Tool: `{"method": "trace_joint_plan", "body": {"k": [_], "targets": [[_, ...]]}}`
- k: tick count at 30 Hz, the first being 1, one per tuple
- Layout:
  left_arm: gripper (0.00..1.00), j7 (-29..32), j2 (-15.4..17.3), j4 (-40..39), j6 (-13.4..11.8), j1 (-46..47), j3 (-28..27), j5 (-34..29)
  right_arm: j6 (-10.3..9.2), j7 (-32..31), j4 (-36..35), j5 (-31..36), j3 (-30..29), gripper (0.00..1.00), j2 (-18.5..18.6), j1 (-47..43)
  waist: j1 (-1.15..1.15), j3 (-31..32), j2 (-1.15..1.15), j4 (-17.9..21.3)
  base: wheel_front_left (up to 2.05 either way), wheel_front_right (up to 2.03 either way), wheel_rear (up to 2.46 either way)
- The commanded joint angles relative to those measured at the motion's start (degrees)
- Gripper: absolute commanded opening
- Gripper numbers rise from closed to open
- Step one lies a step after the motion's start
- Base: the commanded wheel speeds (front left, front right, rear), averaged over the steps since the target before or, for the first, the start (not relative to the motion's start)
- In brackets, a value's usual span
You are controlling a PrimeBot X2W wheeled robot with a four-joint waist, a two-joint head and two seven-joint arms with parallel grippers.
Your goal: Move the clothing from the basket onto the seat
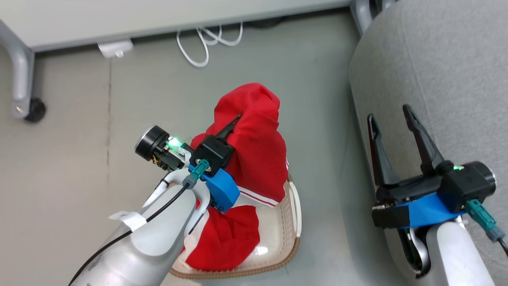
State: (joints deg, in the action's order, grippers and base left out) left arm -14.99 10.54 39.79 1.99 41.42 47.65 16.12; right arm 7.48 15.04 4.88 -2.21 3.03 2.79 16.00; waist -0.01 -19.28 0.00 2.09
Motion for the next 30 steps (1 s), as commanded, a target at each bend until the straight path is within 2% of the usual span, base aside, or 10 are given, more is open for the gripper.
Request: {"method": "trace_joint_plan", "body": {"k": [1, 14, 30], "targets": [[0.0, -0.3, 0.27, -1.46, -0.06, -0.83, -1.43, -0.21, 0.03, 0.22, 0.38, -0.44, 0.02, 1.0, 0.18, -1.69, 0.01, 4.15, 0.0, -0.58, 0.0, 0.0, 0.0], [0.0, -0.29, -0.34, -8.46, 1.9, -1.32, -7.22, 0.16, 0.03, 0.22, 1.22, -1.93, 0.24, 1.0, 0.18, -7.24, 0.01, 12.18, 0.0, -1.41, 0.0, 0.0, 0.0], [0.0, -0.29, -2.0, -11.8, 3.85, -0.19, -6.39, 1.67, 0.03, 0.22, 1.35, -3.18, 0.66, 1.0, 0.18, -10.89, 0.01, 16.54, 0.0, -2.64, 0.0, 0.0, 0.0]]}}
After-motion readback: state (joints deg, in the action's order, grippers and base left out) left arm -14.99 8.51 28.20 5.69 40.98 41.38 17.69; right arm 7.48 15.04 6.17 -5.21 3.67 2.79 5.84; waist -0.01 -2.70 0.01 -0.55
